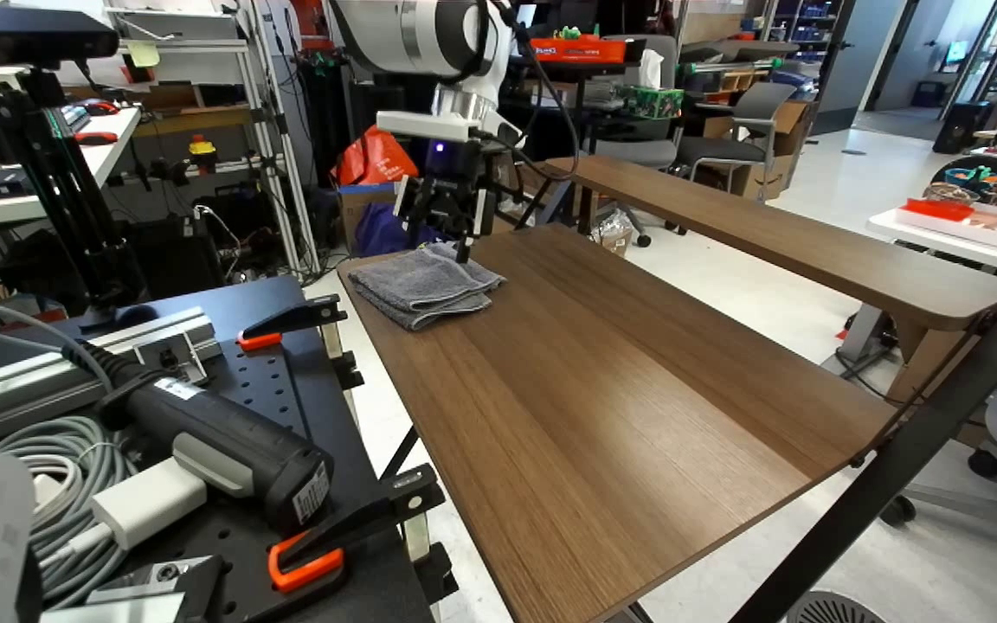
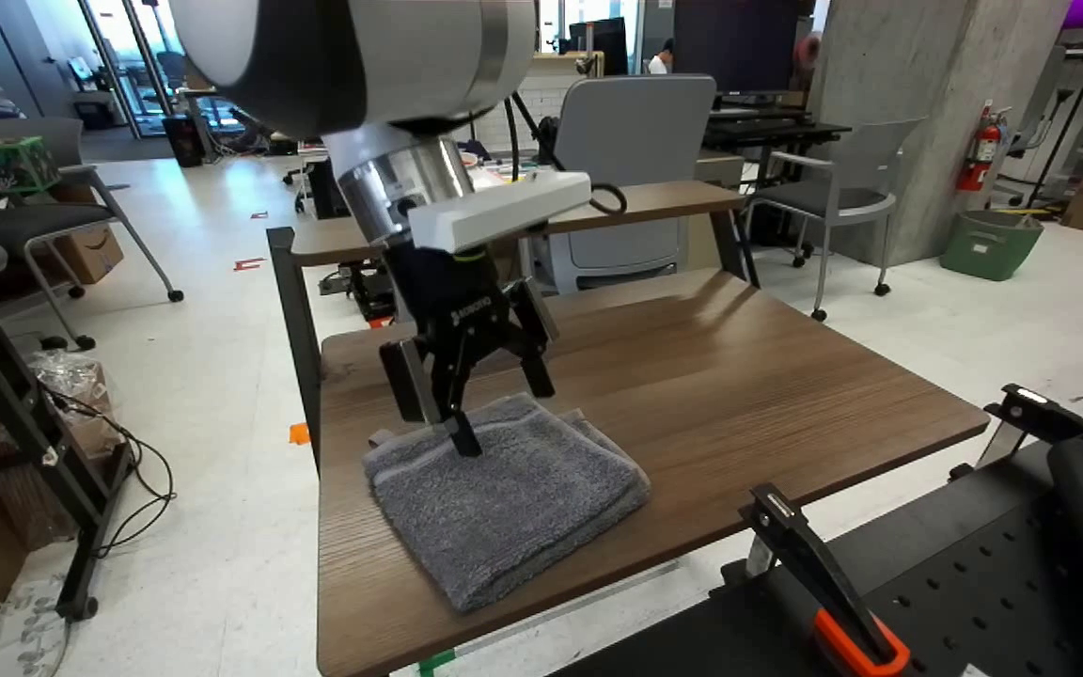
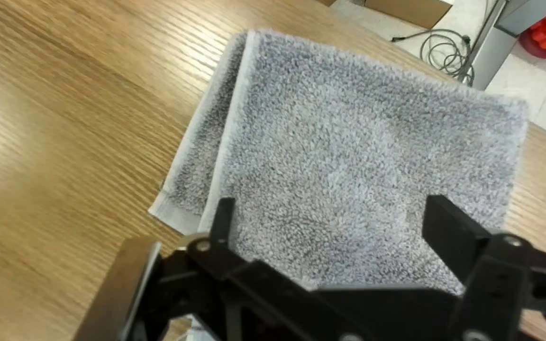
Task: Move the grey towel to the left.
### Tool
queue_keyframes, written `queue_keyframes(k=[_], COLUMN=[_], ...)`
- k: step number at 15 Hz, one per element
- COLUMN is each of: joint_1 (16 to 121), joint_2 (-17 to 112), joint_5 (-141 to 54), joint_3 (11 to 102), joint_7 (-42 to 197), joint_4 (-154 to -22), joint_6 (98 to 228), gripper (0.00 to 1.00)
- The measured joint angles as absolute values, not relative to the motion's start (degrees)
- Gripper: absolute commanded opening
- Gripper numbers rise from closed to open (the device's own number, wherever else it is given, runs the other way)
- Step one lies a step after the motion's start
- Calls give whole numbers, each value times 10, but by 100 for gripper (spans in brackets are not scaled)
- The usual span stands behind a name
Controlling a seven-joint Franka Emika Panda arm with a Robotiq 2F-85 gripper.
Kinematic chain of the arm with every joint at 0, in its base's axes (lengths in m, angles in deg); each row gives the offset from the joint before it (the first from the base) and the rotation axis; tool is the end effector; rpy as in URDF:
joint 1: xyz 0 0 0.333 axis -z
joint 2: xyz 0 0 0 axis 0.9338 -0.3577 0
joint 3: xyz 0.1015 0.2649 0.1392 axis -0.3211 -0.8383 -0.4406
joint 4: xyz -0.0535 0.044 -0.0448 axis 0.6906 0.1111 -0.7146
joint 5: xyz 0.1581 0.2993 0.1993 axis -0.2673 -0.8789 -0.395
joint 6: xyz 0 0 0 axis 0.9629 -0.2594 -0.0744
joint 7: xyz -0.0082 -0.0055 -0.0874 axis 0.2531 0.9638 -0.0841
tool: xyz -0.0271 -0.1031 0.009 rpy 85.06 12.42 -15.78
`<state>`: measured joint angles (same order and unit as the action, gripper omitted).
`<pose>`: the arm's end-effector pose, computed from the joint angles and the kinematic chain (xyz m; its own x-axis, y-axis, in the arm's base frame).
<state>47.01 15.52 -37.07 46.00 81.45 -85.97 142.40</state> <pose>0.5700 0.2949 0.1145 0.7675 0.4916 -0.4114 0.5478 -0.8363 0.0226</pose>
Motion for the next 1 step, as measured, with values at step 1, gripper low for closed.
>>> queue_keyframes(k=[1], joint_1=[471], joint_2=[173], joint_5=[-366], joint_3=[460], joint_7=[815], joint_4=[-872], joint_6=[1421], gripper=[100])
